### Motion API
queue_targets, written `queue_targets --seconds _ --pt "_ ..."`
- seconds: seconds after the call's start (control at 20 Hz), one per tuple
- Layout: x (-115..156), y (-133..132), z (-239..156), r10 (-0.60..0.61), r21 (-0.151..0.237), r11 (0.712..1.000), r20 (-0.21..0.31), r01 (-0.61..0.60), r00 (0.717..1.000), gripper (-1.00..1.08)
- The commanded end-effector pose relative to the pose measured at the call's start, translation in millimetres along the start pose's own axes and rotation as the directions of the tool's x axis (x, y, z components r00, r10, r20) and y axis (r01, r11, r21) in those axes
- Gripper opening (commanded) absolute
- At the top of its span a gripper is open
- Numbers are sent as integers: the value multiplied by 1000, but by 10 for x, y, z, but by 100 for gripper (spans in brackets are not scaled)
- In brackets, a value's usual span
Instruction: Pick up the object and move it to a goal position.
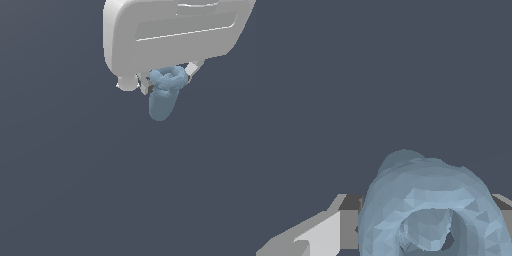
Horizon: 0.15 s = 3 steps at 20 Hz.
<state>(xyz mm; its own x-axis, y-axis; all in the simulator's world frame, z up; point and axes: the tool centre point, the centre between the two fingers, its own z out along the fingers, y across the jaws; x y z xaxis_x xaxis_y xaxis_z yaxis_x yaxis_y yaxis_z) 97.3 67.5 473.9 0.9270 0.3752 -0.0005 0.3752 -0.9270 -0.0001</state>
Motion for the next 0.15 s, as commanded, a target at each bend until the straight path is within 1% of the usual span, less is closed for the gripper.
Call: queue_targets --seconds 0.0,0.1 --pt "0 0 -4 0 0 1000 0 0 1000 -100" --pt "0 0 -4 0 0 1000 0 0 1000 -100"
